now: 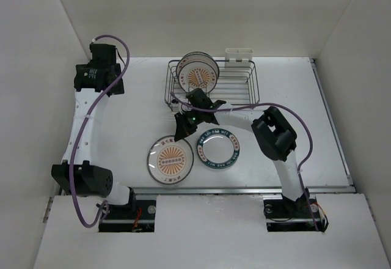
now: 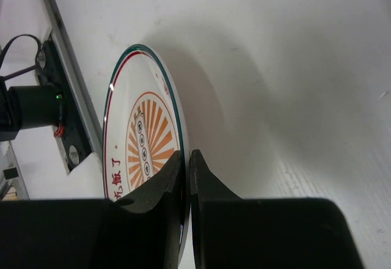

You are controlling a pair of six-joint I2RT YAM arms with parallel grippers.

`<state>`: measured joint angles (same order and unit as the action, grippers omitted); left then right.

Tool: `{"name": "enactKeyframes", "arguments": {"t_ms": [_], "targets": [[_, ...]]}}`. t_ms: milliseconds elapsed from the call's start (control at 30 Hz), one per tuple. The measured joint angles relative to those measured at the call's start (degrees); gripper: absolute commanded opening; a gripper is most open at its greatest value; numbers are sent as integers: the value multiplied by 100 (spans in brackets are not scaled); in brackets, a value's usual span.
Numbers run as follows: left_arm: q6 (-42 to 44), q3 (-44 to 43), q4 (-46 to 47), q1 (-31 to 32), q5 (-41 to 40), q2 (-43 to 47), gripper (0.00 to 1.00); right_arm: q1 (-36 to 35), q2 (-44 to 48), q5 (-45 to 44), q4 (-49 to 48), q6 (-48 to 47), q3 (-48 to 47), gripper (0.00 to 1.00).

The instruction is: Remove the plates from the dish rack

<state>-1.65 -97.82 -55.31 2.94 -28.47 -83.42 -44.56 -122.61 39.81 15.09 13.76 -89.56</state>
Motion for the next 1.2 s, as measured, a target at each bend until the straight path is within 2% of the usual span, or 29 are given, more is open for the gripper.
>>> {"name": "enactKeyframes", "arguments": {"t_ms": [333,367,433,467,667,767,833,900,933,1033,1200], "targets": [[7,85,-22,0,61,2,80,66,-87,-179,-1333,479,0,1],[9,85,-20,0,61,2,80,66,-103,-232,-1456,535,-2,8],[9,85,-20,0,61,2,80,66,-160,-365,-1646,608,-11,11],[15,85,-20,0,61,2,80,66,-195,-437,-1683,621,-11,22],[79,85,-17,0,39,2,80,66,-260,-780,-1626,621,-33,27],[94,85,-15,0,37,2,80,66,-260,-876,-1320,466,-179,36],[118,85,-15,0,37,2,80,66,-240,-968,-1088,328,-280,50],[133,85,-17,0,37,2,80,66,-129,-1099,-850,170,-289,58],[144,85,-15,0,37,2,80,66,-35,-1169,-684,74,-289,68],[170,83,-17,0,42,2,80,66,387,-1443,-173,-229,-363,78],[184,83,-17,0,76,2,80,203,1150,-1668,457,-634,-999,80]]}}
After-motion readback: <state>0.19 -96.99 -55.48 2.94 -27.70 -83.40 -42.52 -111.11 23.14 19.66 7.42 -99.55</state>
